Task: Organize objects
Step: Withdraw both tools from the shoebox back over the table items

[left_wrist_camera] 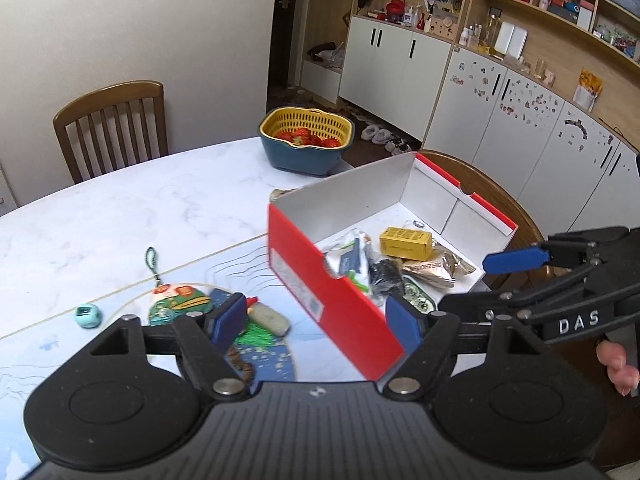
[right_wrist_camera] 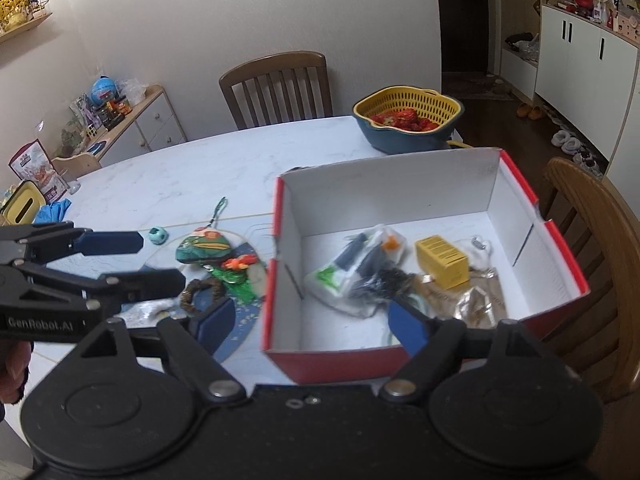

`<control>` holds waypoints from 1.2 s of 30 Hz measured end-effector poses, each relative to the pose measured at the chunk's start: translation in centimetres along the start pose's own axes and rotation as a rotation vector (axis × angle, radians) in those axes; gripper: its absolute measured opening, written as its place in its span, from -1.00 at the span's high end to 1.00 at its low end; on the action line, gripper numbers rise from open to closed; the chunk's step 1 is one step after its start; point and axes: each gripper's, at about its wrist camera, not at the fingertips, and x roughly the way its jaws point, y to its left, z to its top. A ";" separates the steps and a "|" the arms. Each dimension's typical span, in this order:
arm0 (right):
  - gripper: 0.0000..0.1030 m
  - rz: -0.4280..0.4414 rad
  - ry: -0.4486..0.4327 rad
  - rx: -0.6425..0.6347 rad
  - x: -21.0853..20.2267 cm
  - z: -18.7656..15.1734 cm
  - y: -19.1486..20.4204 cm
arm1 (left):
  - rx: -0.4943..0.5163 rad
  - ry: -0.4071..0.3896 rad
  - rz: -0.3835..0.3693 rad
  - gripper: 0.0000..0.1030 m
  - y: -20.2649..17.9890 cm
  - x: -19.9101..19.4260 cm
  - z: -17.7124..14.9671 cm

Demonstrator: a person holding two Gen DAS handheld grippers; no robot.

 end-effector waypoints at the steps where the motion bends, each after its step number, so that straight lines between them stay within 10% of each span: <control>1: -0.66 0.001 -0.001 0.001 0.0 -0.2 0.5 | 0.002 -0.005 0.003 -0.57 0.4 -0.3 -0.1; 16: -0.94 0.015 -0.060 -0.021 0.3 -0.4 7.1 | -0.006 -0.078 0.100 -0.96 7.6 -3.5 -1.6; 36: -0.96 0.016 0.027 -0.146 5.9 -0.8 13.1 | -0.081 -0.063 0.157 -1.00 17.6 -1.0 -5.2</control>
